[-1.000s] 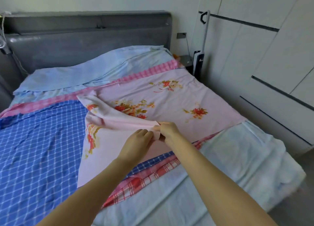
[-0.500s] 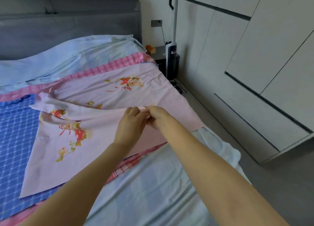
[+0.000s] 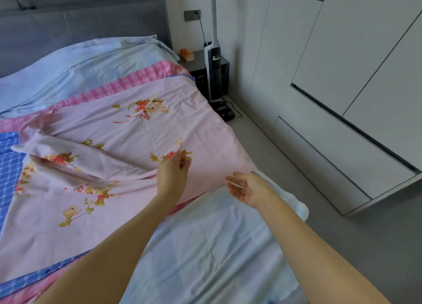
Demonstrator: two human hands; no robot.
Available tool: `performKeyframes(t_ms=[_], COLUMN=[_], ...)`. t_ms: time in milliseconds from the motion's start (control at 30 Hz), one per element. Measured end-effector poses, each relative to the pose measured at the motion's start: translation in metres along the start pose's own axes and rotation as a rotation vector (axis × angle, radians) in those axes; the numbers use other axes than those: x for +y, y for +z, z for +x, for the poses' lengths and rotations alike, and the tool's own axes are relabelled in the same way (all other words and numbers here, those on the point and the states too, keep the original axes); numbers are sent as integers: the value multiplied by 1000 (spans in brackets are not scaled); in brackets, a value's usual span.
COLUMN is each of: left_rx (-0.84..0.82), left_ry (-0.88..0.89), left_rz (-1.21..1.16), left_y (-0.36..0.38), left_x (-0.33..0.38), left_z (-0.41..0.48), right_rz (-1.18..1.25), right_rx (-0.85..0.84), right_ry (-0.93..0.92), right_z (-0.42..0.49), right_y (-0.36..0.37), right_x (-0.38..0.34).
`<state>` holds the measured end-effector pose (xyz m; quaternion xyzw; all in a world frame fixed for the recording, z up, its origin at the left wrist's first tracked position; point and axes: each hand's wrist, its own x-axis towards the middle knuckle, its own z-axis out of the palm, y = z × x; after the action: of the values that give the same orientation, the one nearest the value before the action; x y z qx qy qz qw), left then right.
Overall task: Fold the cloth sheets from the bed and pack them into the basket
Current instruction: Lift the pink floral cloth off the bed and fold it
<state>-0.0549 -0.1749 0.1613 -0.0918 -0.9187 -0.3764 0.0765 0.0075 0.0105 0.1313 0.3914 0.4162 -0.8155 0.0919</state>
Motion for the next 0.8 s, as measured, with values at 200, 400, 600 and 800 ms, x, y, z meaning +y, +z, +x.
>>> performKeyframes(t_ms=[200,400,600,800], left_rx=[71,281,70,87], left_ry=[-192,-9,71,-329], left_rz=[65,65,200,25], left_y=[60,151,261,321], left_x=[22,119,110,30], left_z=[37,120,130,94], right_rz=[-55,-223,-1064,-1255], right_rx=[63,120,381,227], right_ry=[101,81,-293,-228], right_z=[50,134,250,340], right_y=[-85,-171,-210,-213], right_x=[-34,-98,-88,-44])
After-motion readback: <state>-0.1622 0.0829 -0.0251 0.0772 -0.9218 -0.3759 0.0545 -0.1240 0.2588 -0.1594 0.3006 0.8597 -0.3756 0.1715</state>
